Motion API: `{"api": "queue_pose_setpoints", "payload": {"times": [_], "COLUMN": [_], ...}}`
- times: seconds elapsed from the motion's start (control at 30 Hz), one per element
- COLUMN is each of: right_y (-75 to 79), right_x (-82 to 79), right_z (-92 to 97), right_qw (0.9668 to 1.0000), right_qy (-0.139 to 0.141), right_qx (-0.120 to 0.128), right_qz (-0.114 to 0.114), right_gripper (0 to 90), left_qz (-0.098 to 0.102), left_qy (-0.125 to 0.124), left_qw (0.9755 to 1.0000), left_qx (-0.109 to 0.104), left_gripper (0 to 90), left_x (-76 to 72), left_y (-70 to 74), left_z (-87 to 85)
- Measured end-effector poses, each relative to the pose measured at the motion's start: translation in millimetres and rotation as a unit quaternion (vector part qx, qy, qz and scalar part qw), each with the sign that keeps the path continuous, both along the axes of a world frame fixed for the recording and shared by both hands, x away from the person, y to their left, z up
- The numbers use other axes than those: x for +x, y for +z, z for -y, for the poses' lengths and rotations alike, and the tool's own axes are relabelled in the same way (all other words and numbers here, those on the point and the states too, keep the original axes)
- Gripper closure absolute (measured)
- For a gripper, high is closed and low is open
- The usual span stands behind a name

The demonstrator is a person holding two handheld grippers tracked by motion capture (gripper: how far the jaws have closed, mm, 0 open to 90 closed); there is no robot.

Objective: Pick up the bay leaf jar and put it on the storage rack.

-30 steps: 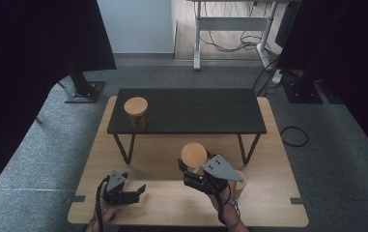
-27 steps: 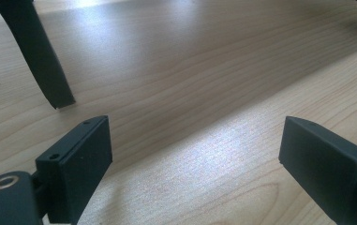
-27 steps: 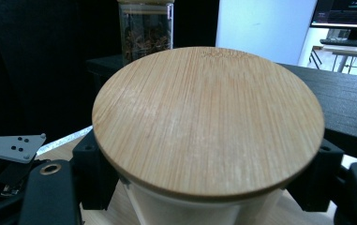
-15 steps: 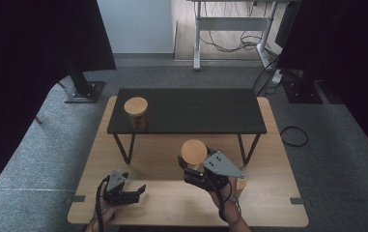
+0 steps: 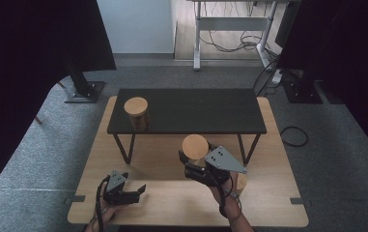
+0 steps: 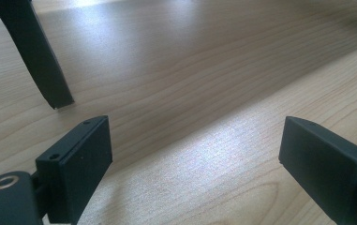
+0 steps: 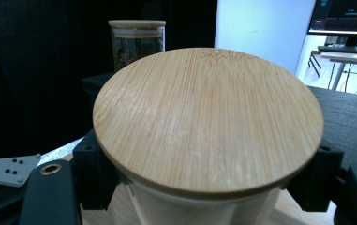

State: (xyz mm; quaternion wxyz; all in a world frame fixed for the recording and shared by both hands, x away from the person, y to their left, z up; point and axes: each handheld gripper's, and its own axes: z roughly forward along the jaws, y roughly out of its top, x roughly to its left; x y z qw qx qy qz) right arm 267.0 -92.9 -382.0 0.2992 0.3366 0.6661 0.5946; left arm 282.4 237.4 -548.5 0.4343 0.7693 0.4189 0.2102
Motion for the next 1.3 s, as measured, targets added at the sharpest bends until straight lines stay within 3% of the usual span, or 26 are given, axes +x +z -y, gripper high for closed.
{"api": "queue_pose_setpoints", "payload": {"times": [0.57, 1.3], "right_y": [8.4, 20.6], "right_x": [7.6, 22.3], "right_z": [0.6, -1.4], "right_qw": [0.9997, 0.9996], "right_qy": [0.021, 0.024], "right_qx": [-0.001, -0.001], "right_qz": [0.011, 0.015], "right_gripper": [24.5, 24.6], "left_qz": [-0.001, -0.001], "left_qy": [0.0, -0.001], "left_qw": [1.0, 1.0], "left_qx": [0.001, 0.002], "left_gripper": [9.1, 9.0], "left_x": [0.1, 0.4], "left_y": [0.0, -0.1], "left_z": [0.3, 1.1]}}
